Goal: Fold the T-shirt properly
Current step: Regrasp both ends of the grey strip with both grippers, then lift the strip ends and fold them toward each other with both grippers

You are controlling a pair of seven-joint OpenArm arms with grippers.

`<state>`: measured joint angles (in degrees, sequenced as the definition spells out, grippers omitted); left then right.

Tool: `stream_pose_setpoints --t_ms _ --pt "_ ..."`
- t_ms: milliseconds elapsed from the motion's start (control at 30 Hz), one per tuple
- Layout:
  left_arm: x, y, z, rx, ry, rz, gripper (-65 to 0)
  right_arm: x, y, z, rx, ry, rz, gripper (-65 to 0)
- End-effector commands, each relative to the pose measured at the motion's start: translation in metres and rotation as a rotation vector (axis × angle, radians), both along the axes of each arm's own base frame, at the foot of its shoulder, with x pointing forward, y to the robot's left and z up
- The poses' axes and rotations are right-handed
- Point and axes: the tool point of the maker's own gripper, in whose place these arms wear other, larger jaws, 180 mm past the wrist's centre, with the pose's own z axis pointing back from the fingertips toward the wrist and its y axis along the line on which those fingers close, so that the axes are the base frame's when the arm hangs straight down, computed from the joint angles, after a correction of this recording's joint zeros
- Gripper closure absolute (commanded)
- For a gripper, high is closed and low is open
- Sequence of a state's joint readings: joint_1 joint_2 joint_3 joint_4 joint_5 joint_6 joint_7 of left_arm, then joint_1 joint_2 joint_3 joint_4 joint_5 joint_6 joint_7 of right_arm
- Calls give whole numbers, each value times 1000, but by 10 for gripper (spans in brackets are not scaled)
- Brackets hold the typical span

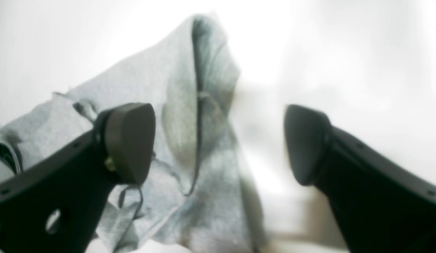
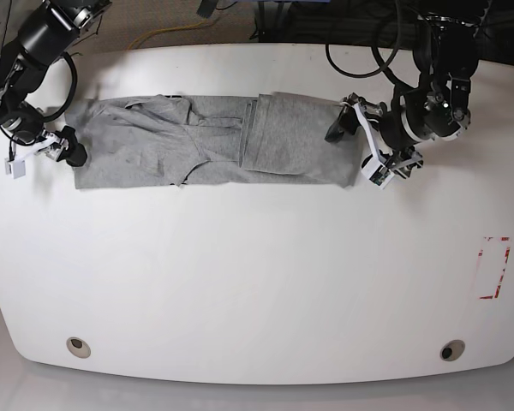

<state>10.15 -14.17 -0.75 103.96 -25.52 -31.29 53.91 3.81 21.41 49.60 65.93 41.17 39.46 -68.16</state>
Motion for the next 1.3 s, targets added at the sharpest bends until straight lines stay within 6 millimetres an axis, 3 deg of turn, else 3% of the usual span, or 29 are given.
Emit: stream_pose_setpoints --t_ms 0,133,333,433,500,567,733,767,1033,1267 --pt "7 3 6 10 -32 1 -504 8 8 6 4 -39 22 -549" --pt "5 7 -7 11 9 15 -504 -2 39 -9 25 -7 80 -547" --pt "11 14 -22 12 51 39 -504 -2 93 0 7 -66 171 -545" --pt "10 17 -29 9 75 48 -504 -1 103 5 4 -90 178 -544" --pt "10 16 -30 6 78 49 -504 0 106 8 1 -101 180 -509" --pt "10 16 -29 4 76 48 -504 2 107 10 -4 -107 184 -406" --pt "10 15 -29 4 77 49 -504 7 103 23 -42 -137 195 -29" --pt "10 15 -30 3 79 50 -504 9 102 27 -55 -149 199 0" --pt "10 -6 -31 -52 84 61 -504 6 101 57 -190 -202 238 0" --pt "15 -28 -25 -113 74 66 -504 2 142 84 -187 -289 342 0"
